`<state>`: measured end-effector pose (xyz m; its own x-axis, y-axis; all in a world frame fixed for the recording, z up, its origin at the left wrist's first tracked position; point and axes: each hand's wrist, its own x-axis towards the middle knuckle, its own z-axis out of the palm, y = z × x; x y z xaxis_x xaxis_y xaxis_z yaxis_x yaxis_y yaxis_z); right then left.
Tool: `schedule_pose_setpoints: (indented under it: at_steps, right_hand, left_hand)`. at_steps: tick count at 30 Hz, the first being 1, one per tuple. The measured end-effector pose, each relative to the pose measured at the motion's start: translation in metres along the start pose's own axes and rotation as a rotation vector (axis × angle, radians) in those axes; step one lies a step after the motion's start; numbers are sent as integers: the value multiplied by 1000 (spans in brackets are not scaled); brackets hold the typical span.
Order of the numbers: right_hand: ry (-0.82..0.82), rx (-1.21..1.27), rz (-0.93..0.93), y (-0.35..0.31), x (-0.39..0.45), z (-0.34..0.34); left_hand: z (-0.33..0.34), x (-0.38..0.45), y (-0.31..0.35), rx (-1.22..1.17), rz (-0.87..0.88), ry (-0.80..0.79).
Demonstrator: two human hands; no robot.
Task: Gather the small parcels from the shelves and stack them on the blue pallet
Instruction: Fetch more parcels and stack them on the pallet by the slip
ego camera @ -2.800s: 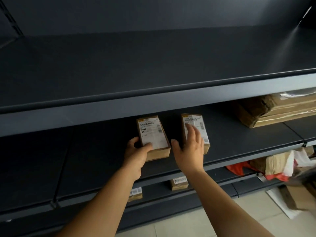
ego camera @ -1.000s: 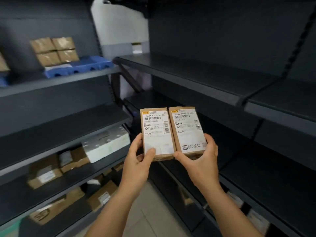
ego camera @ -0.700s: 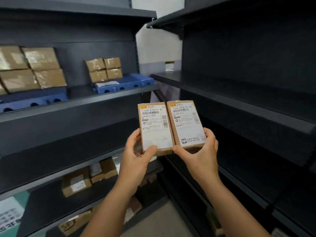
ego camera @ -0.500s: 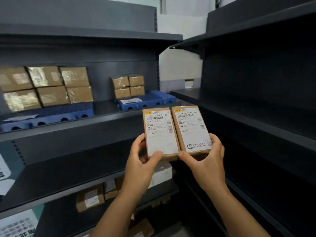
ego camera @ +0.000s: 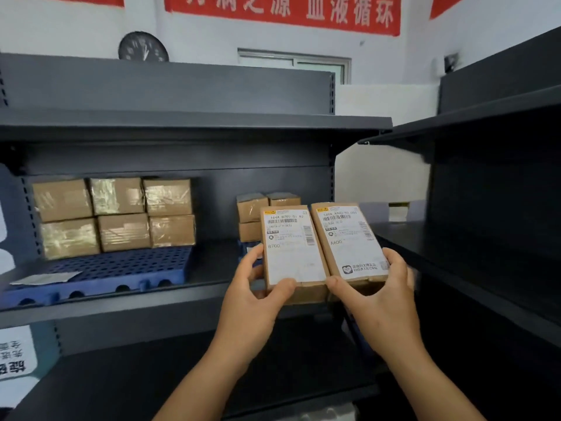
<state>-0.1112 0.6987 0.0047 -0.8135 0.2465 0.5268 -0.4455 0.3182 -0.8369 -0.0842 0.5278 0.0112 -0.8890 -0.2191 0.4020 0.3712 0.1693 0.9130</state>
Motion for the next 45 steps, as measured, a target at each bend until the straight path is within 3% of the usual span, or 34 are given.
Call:
schedule_pose_setpoints:
  at_steps: [13,21,27,45]
  right_hand:
    - [-362,157,-122,3,192,78]
    - [-295,69,-125,21,265,133]
    - [-299,1,-137,22,291,163]
    - [-320,-130,-123,33,305,186]
  left_hand:
    - [-9,183,20,89,60,290]
    - [-23,262,4,89,44,174]
    - [-32,306,-11,151,16,193]
    - [-31,343,-42,207,-25,210]
